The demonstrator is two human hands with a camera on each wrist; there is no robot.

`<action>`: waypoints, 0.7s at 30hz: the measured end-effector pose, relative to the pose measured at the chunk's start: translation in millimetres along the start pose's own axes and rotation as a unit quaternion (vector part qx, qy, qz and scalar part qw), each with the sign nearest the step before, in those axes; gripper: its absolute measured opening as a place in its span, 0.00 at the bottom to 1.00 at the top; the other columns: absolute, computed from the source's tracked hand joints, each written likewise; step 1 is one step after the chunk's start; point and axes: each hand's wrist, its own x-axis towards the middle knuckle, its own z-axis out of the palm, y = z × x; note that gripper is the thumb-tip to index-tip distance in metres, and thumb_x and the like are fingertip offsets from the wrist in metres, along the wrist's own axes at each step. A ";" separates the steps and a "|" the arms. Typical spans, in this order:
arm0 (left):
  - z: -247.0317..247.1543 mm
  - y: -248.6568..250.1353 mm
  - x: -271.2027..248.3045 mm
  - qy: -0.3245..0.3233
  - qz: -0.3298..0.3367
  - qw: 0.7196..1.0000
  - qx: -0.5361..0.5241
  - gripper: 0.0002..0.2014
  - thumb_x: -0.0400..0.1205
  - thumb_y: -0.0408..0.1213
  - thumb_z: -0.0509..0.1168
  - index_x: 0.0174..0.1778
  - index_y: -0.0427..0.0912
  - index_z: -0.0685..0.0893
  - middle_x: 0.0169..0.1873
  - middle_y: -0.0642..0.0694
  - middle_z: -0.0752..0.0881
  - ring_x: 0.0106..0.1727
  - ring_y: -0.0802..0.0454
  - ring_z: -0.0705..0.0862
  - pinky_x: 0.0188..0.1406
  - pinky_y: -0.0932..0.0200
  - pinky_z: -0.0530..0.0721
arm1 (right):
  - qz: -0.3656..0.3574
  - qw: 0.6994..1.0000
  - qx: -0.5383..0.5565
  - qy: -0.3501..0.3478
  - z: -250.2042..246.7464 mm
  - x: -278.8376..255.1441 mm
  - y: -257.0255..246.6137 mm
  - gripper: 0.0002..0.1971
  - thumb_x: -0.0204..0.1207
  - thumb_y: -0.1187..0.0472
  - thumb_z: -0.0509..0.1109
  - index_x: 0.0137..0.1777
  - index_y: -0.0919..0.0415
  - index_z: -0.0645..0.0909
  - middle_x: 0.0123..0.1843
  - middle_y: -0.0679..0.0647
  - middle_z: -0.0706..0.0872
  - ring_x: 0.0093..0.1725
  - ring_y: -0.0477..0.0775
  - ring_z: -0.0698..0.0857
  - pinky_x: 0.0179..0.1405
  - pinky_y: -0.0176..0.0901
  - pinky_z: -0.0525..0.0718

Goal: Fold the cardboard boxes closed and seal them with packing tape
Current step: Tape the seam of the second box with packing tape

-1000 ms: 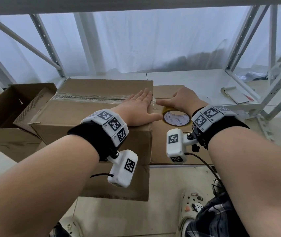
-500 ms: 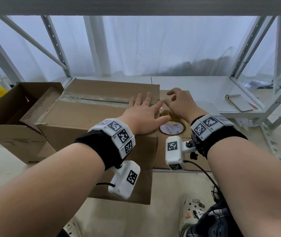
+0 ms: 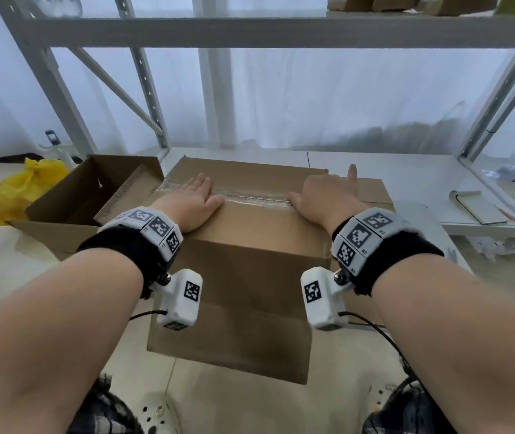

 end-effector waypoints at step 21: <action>-9.8 -8.0 -66.1 0.172 -0.225 0.947 -0.151 0.35 0.80 0.59 0.61 0.73 0.34 0.68 0.67 0.34 0.75 0.66 0.36 0.77 0.57 0.48 0.75 | 0.079 0.959 0.271 -0.033 7.0 -11.6 11.0 0.32 0.78 0.37 0.60 0.76 0.56 0.67 0.72 0.60 0.76 0.71 0.66 0.74 0.70 0.65 0.70</action>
